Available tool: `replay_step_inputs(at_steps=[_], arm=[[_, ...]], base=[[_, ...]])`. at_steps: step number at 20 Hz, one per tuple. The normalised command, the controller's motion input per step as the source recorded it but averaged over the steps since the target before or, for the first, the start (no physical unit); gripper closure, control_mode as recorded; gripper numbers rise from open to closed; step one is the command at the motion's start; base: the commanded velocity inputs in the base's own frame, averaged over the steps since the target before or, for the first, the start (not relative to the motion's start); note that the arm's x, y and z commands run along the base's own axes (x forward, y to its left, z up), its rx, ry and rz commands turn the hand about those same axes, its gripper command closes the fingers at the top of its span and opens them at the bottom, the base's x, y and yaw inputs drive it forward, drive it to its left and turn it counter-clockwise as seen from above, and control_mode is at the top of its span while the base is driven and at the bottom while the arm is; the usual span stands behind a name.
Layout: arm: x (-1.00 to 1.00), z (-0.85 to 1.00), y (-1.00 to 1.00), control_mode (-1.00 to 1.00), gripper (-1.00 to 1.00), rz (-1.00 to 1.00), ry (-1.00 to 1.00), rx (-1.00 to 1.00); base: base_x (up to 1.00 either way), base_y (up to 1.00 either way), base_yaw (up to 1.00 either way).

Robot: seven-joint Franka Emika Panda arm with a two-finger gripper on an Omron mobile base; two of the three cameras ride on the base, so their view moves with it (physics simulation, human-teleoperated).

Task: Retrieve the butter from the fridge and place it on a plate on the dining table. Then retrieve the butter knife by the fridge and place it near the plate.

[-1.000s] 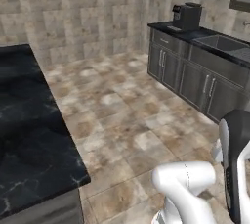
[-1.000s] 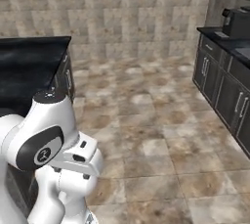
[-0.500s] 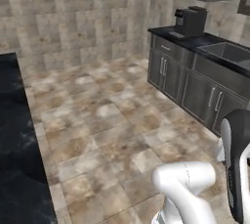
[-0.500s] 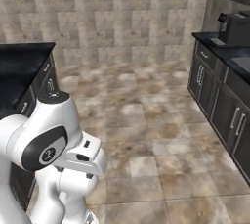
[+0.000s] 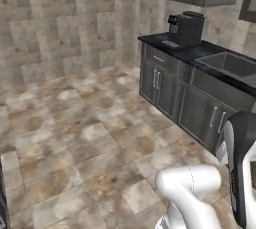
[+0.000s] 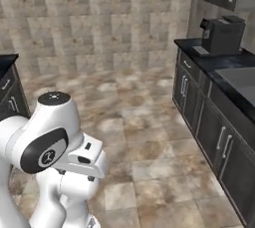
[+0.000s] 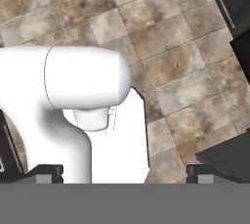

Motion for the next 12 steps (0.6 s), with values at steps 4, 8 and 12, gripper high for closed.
replay_step_inputs(at_steps=[4,8,12], arm=[[0.00,0.00,0.00,1.00,-1.00,0.00,0.00,0.00],[0.00,0.00,0.00,1.00,-1.00,0.00,0.00,0.00],[0.00,0.00,0.00,1.00,-1.00,0.00,0.00,0.00]], base=[[1.00,-0.81,-0.19],[0.92,-0.76,-0.42],[0.42,-0.13,-0.70]])
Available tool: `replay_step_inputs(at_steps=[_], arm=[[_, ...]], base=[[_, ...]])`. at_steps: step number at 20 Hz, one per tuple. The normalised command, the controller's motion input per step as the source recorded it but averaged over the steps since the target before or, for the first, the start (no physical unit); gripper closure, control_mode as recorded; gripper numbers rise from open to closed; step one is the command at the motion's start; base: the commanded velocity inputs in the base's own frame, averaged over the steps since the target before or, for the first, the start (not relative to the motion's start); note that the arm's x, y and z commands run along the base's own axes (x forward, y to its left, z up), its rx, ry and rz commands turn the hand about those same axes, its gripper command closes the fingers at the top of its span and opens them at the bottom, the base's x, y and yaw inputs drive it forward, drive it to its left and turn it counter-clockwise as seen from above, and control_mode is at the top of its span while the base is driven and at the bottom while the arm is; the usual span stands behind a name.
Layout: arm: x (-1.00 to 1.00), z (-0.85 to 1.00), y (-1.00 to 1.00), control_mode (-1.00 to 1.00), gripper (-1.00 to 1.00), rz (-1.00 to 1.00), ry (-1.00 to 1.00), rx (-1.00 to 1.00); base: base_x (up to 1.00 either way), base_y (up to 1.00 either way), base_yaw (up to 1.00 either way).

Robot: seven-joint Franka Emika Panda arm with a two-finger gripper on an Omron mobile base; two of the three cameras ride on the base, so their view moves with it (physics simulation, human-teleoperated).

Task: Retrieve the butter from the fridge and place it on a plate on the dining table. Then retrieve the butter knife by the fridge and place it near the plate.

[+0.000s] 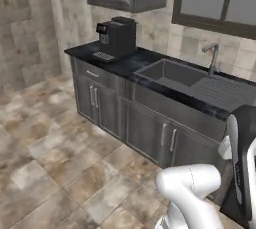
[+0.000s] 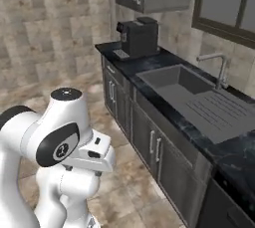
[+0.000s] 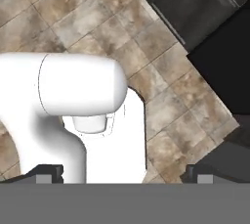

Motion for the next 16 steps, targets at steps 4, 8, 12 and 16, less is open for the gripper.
replay_step_inputs(at_steps=[4,8,12,16], arm=[[0.00,0.00,0.00,1.00,-1.00,0.00,0.00,0.00],[0.00,0.00,0.00,1.00,-1.00,0.00,0.00,0.00],[0.00,0.00,0.00,1.00,-1.00,0.00,0.00,0.00],[0.00,0.00,0.00,1.00,-1.00,0.00,0.00,0.00]], base=[[0.51,0.00,-0.86],[0.40,0.13,-0.85],[0.27,0.45,-0.73],[0.18,0.49,-0.62]])
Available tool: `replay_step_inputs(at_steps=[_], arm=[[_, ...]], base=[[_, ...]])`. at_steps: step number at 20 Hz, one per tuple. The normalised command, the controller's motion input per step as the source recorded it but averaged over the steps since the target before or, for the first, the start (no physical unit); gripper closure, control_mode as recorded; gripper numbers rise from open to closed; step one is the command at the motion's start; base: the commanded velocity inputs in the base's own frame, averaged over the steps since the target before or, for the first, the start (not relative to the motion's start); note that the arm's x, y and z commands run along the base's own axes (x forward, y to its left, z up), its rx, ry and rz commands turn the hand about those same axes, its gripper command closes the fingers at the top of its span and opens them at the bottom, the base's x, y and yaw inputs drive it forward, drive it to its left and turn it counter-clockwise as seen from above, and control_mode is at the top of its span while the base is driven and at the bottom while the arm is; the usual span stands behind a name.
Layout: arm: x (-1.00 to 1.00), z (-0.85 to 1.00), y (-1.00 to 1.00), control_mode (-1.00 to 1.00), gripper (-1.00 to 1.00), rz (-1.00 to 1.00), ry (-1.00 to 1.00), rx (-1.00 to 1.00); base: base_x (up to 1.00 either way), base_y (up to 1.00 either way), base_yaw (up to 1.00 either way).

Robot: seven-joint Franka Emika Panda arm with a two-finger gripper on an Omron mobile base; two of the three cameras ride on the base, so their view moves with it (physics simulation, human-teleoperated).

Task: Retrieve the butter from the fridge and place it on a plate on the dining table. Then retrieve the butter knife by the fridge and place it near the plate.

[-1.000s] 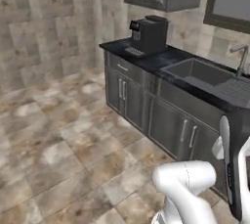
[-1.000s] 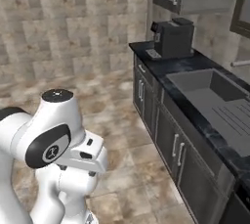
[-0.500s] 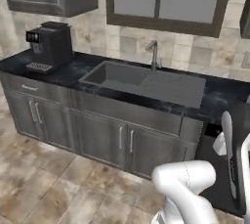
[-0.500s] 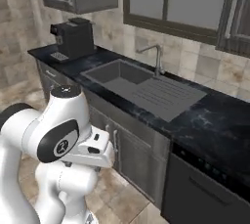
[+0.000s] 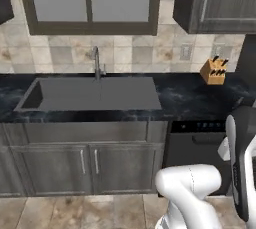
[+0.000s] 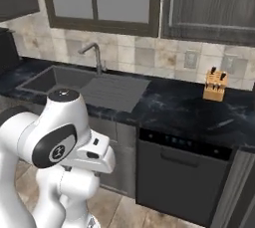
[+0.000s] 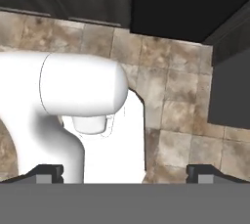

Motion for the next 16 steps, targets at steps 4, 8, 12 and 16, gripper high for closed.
replay_step_inputs(at_steps=[4,8,12,16], arm=[[0.00,0.00,0.00,1.00,-1.00,0.00,0.00,0.00],[0.00,0.00,0.00,1.00,-1.00,0.00,0.00,0.00],[0.00,0.00,0.00,1.00,-1.00,0.00,0.00,0.00],[0.00,0.00,0.00,1.00,-1.00,0.00,0.00,0.00]], base=[[0.30,0.54,-0.55],[0.34,0.68,-0.52],[0.42,0.61,-0.59],[0.48,0.44,-0.68]])
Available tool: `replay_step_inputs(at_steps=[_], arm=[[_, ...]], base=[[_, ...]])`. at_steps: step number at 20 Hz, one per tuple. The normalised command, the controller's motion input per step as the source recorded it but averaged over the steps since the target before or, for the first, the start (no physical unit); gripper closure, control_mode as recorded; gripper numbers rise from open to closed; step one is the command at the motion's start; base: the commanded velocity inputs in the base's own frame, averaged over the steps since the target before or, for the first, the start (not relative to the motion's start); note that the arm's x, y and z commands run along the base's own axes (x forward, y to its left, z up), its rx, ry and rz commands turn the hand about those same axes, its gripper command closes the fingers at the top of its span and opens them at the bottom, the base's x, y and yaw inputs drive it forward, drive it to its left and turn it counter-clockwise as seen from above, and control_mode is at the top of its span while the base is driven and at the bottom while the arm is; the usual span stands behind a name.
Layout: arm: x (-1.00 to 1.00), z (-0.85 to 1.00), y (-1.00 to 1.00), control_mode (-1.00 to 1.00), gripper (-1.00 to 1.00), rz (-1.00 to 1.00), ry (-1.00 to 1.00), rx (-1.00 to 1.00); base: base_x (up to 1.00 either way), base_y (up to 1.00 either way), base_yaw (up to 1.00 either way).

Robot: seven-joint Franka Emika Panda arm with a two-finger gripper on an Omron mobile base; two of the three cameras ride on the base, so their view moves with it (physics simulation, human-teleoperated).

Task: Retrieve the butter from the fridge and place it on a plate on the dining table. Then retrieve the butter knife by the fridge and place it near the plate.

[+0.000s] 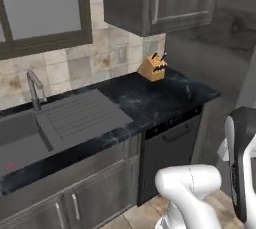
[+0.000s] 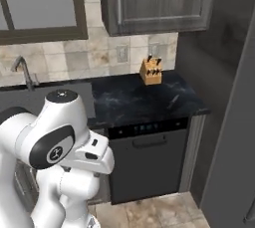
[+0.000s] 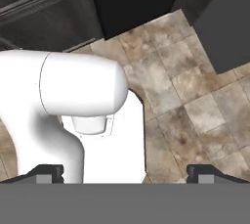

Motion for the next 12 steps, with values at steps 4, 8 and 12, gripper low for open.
replay_step_inputs(at_steps=[4,8,12], arm=[[0.00,0.00,0.00,1.00,-1.00,0.00,0.00,0.00],[0.00,0.00,0.00,1.00,-1.00,0.00,0.00,0.00],[0.00,0.00,0.00,1.00,-1.00,0.00,0.00,0.00]], base=[[0.55,0.21,-0.72],[0.39,0.36,-0.60],[0.26,0.29,-0.18]])
